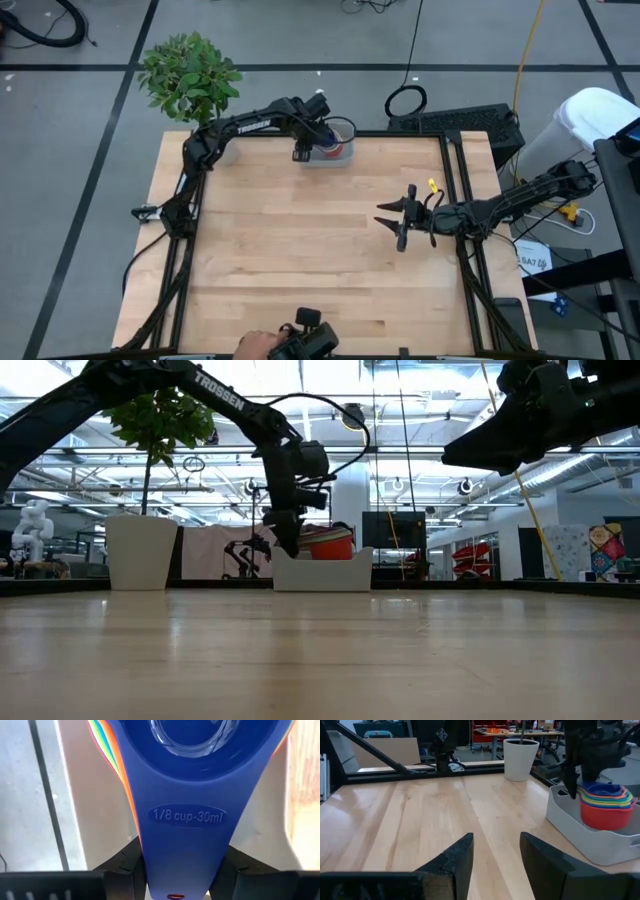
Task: Nest measuring cups in basket
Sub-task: Put the stacked measuring cups into the white bin
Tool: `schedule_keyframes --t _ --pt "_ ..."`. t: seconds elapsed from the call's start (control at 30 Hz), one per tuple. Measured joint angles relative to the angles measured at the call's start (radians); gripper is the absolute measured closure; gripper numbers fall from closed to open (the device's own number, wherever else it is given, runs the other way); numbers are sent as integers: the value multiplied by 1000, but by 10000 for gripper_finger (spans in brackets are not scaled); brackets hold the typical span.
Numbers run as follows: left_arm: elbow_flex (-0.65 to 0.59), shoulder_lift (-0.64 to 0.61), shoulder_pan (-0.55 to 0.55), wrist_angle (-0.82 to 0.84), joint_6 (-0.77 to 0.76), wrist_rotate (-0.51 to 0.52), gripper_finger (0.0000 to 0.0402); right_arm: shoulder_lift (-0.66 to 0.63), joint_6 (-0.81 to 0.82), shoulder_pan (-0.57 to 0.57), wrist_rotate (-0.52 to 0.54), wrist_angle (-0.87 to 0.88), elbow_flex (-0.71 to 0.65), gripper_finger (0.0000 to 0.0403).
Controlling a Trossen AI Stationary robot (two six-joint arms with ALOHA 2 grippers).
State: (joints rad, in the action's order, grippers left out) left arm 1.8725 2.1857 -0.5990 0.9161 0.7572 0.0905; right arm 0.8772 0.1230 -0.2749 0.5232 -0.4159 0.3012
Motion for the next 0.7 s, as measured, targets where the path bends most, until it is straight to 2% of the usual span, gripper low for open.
schedule_keyframes --t 0.7 --pt "0 31 -8 -8 -1 -1 257 0 -1 0 0 1 0 248"
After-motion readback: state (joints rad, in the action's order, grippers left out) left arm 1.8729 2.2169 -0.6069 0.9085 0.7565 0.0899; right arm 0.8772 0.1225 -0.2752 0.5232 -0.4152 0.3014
